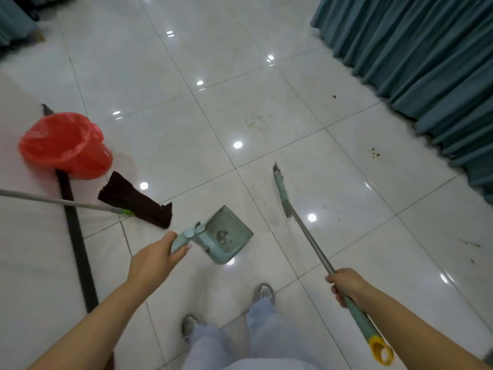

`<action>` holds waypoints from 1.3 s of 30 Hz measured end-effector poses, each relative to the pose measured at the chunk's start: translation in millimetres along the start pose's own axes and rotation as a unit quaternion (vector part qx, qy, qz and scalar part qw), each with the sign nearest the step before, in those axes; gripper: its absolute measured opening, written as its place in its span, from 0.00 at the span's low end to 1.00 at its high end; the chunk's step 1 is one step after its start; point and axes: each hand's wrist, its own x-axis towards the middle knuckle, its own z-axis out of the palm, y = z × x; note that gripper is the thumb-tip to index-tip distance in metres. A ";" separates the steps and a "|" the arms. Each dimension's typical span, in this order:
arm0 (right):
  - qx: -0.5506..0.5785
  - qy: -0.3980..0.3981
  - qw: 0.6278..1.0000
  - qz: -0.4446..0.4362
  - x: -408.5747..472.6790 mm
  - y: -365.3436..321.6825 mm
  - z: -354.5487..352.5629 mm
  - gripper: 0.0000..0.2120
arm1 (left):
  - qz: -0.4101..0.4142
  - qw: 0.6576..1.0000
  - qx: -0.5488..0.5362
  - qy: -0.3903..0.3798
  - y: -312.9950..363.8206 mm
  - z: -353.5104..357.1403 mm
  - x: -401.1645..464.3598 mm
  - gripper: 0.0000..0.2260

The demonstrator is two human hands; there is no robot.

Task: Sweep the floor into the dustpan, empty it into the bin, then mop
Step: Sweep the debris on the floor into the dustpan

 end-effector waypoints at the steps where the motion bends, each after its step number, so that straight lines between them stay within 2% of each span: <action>1: 0.003 0.009 1.000 0.001 7.5 4.2 -8.0 0.04 | 0.008 1.000 0.012 -0.005 5.9 2.0 5.8 0.15; 7: 0.013 0.057 0.998 0.001 49.4 17.6 -57.5 0.04 | 0.035 0.998 0.053 -0.014 32.6 10.9 38.2 0.21; 13: 0.032 0.091 0.995 0.021 100.4 -6.6 -107.7 0.09 | 0.048 0.997 0.051 -0.026 65.0 10.9 58.1 0.17; 18: 0.057 0.082 0.994 0.036 140.4 -16.1 -132.5 0.08 | 0.026 0.997 0.060 -0.041 85.3 9.4 65.0 0.14; 22: 0.081 0.048 0.994 0.052 153.1 -8.3 -130.0 0.07 | 0.014 0.997 0.050 -0.055 96.3 12.5 63.5 0.11; 25: 0.070 0.035 0.995 0.058 152.4 0.0 -120.2 0.06 | 0.007 0.996 0.045 -0.077 98.8 13.2 63.4 0.13; 31: 0.047 -0.002 0.998 0.049 124.2 23.6 -83.2 0.06 | 0.002 0.997 0.041 -0.070 100.7 11.6 67.2 0.15; 34: 0.082 -0.029 0.995 0.048 108.5 26.9 -71.0 0.07 | 0.014 0.997 0.036 -0.071 93.6 12.2 70.4 0.13; 39: 0.130 0.004 0.991 0.026 91.1 30.5 -66.7 0.10 | 0.027 0.997 0.049 -0.056 82.2 4.8 73.5 0.14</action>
